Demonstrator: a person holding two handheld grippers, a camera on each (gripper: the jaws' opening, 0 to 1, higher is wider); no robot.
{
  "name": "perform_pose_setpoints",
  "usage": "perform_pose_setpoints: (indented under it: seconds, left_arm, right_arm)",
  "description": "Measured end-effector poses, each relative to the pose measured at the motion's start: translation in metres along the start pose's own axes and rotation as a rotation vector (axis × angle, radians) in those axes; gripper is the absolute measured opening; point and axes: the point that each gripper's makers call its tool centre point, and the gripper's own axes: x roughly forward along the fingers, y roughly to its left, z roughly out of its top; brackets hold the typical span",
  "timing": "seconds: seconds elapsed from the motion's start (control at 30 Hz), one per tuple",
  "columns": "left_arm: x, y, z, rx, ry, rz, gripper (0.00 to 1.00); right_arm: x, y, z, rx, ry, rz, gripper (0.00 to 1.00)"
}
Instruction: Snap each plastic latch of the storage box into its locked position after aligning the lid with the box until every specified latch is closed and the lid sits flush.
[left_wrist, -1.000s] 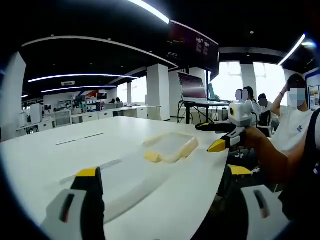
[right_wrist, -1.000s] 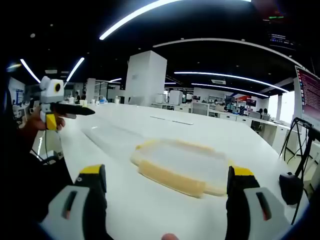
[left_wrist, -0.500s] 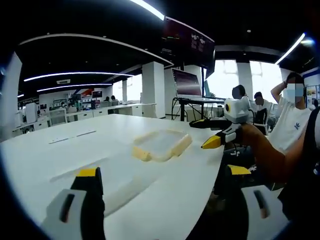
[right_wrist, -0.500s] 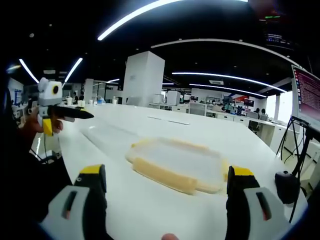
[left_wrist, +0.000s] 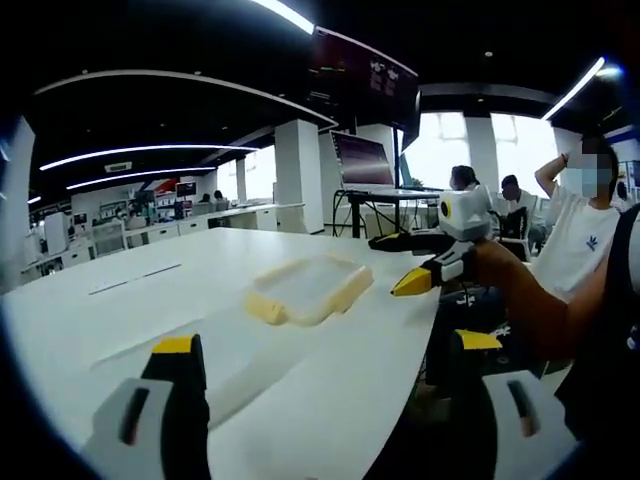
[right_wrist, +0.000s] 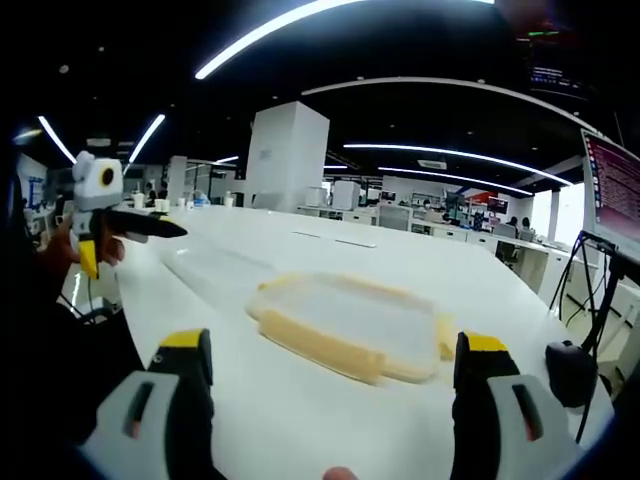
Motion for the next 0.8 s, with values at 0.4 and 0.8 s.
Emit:
perform_pose_setpoints:
  seconds: [0.4, 0.8]
  left_arm:
    - [0.015, -0.010, -0.003, 0.004, 0.023, -0.052, 1.00]
    - [0.020, -0.011, -0.001, 0.012, 0.034, -0.052, 1.00]
  right_arm:
    - [-0.002, -0.007, -0.001, -0.010, 0.002, -0.011, 1.00]
    - [-0.004, -0.012, -0.004, -0.023, 0.010, -0.013, 1.00]
